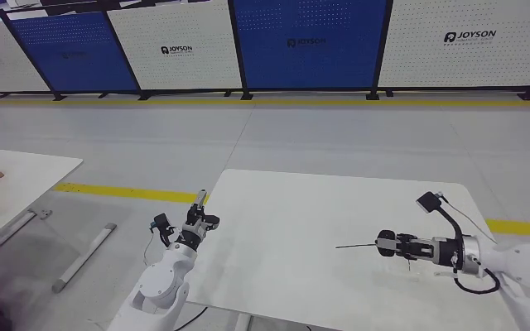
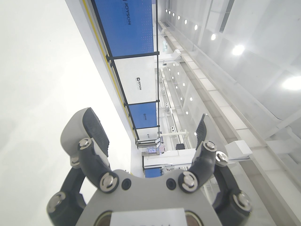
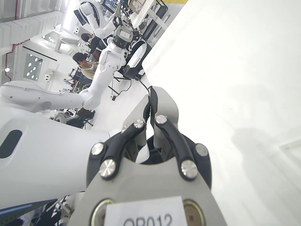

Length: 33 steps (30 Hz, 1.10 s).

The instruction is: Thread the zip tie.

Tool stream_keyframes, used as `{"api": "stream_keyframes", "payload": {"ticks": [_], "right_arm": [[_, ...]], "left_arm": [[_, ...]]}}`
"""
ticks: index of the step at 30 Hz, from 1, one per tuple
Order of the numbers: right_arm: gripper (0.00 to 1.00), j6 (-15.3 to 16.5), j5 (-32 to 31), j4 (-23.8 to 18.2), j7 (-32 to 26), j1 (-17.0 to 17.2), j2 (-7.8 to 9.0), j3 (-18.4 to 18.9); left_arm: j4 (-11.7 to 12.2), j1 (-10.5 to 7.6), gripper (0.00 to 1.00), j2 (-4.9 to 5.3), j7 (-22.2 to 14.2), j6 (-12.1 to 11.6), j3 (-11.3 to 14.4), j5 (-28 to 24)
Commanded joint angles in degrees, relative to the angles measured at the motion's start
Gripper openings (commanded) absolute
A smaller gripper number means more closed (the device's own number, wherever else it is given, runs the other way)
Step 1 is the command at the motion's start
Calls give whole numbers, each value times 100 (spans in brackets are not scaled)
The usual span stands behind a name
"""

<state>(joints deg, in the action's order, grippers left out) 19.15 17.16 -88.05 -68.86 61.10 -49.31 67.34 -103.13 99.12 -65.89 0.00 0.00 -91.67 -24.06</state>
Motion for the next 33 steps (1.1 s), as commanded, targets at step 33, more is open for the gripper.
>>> {"api": "stream_keyframes", "payload": {"ticks": [33], "right_arm": [[0, -254, 241, 303, -232, -280, -129, -466]], "left_arm": [[0, 0, 100, 0, 0, 0, 0, 0]]}}
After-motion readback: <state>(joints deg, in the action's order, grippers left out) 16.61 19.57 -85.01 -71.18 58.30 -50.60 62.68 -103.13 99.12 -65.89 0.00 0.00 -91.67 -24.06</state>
